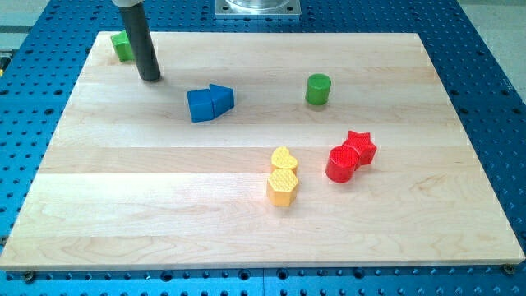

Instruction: Move the arm towards the blue triangle

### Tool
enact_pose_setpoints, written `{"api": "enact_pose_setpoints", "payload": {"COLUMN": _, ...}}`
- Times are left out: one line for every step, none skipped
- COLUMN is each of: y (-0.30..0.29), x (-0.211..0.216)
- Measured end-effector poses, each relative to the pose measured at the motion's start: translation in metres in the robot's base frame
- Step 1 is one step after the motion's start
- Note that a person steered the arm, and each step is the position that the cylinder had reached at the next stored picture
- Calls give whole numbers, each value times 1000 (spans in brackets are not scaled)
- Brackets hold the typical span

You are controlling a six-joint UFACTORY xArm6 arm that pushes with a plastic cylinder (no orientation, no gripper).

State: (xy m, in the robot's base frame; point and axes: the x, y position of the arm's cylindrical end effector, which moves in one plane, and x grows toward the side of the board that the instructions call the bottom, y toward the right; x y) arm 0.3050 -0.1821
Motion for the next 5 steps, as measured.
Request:
{"api": "enact_pose_setpoints", "payload": {"y": 13, "x": 17}}
{"api": "enact_pose_setpoints", "payload": {"y": 24, "x": 24}}
{"api": "enact_pose_setpoints", "payload": {"y": 24, "x": 23}}
{"api": "enact_pose_setpoints", "payload": {"y": 24, "x": 23}}
{"api": "enact_pose_setpoints", "payload": {"y": 47, "x": -9}}
